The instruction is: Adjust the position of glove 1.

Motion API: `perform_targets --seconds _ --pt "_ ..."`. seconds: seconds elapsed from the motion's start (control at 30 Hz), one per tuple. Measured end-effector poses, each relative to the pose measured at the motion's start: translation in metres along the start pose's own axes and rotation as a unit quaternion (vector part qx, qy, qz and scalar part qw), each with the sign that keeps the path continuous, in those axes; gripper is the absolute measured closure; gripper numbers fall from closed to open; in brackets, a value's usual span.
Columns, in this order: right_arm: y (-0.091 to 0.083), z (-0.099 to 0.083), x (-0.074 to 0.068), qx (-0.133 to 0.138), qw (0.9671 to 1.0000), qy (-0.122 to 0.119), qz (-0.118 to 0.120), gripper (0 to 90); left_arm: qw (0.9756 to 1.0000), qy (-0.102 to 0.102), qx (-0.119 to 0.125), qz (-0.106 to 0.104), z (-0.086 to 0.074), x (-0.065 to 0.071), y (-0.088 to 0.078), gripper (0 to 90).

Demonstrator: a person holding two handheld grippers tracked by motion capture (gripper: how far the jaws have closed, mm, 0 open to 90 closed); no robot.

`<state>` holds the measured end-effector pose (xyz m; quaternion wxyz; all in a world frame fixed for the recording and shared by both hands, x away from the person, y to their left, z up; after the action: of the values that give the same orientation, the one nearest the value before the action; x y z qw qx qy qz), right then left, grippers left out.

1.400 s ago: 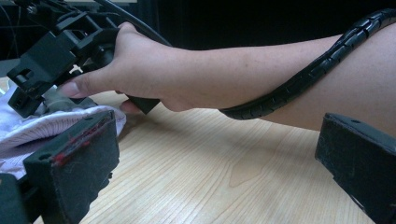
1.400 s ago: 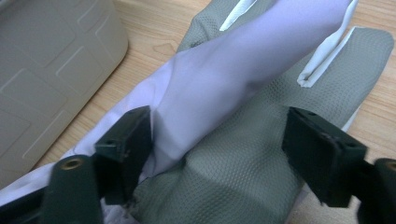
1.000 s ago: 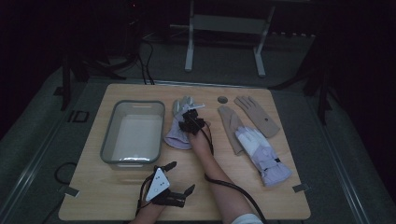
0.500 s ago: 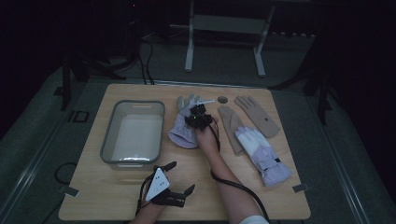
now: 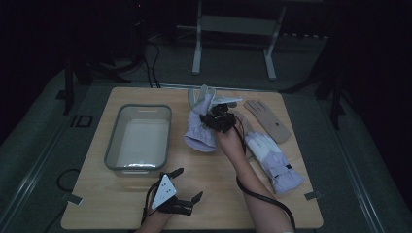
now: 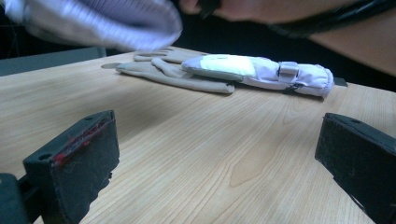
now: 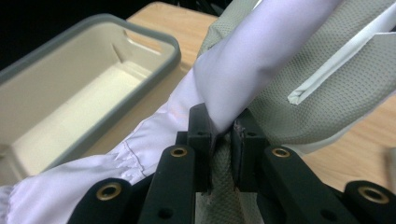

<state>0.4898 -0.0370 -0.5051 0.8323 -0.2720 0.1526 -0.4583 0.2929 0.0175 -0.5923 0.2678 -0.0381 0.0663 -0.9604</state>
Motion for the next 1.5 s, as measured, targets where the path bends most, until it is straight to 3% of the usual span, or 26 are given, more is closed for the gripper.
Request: perform_targets --seconds 0.3,0.33,0.37,0.4,0.47,0.57,0.67,0.73,0.77,0.87,1.17,1.23,1.33,1.4,1.43,1.5 --pt "-0.060 0.013 0.000 0.032 0.9985 -0.044 -0.009 80.2 1.0000 0.001 -0.001 0.001 0.000 0.000 0.000 0.1" --pt "-0.060 0.013 0.000 0.032 0.9985 -0.044 -0.009 80.2 1.0000 0.001 -0.001 0.001 0.000 0.000 0.000 0.1" --pt "-0.074 0.008 -0.002 0.038 0.9967 -0.070 -0.017 80.1 1.0000 0.000 -0.001 0.002 0.000 0.000 0.000 0.1" --pt "-0.076 0.005 -0.003 0.037 0.9961 -0.079 -0.019 80.1 1.0000 0.000 -0.001 0.002 0.000 0.000 0.000 0.1" --pt "-0.078 -0.004 -0.005 0.034 0.9963 -0.078 -0.014 79.8 1.0000 0.001 0.000 0.005 0.000 0.000 0.000 0.1" --pt "-0.075 -0.016 -0.005 0.026 0.9968 -0.074 -0.014 79.7 1.0000 0.002 0.000 0.006 0.000 0.000 0.000 0.1" --pt "-0.060 -0.042 0.000 0.004 0.9978 -0.065 -0.015 79.7 1.0000 0.003 -0.001 0.005 0.000 0.000 0.000 0.1" --pt "-0.060 -0.042 0.000 0.004 0.9978 -0.065 -0.015 79.7 1.0000 0.002 0.000 0.005 0.000 0.000 0.000 0.1" --pt "-0.044 -0.059 0.006 -0.010 0.9974 -0.066 -0.027 79.4 1.0000 0.002 -0.001 0.006 0.000 0.000 0.000 0.1" --pt "-0.029 -0.071 0.009 -0.023 0.9976 -0.061 -0.023 79.2 1.0000 0.002 0.000 0.005 0.000 0.000 0.000 0.1" --pt "0.011 -0.096 0.021 -0.059 0.9963 -0.048 -0.040 78.0 1.0000 0.003 -0.001 0.004 0.000 0.000 0.000 0.1" --pt "0.021 -0.106 0.021 -0.074 0.9944 -0.062 -0.044 74.9 1.0000 0.003 0.000 0.004 0.000 0.000 0.000 0.1" --pt "0.028 -0.111 0.023 -0.069 0.9945 -0.069 -0.038 67.7 1.0000 0.003 0.001 0.003 0.000 0.000 0.000 0.1" --pt "0.029 -0.111 0.024 -0.070 0.9949 -0.064 -0.035 62.5 1.0000 0.003 0.001 0.003 0.000 0.000 0.000 0.1" --pt "0.031 -0.112 0.028 -0.080 0.9946 -0.056 -0.035 53.3 1.0000 0.003 0.000 0.003 0.000 0.000 0.000 0.1" --pt "0.032 -0.114 0.028 -0.085 0.9944 -0.054 -0.034 47.8 1.0000 0.003 0.000 0.003 0.000 0.000 0.000 0.1"
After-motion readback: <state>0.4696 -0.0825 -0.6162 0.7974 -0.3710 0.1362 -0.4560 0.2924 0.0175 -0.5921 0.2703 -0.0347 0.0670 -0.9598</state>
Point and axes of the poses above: each handheld gripper's, and its own axes: y roughly forward along the jaws, z roughly out of its top, x roughly to its right, the point moved 10 cm from there along y, roughly forward along the jaws, and after that the axes turned 11 degrees about -z, right-handed, at the moved point
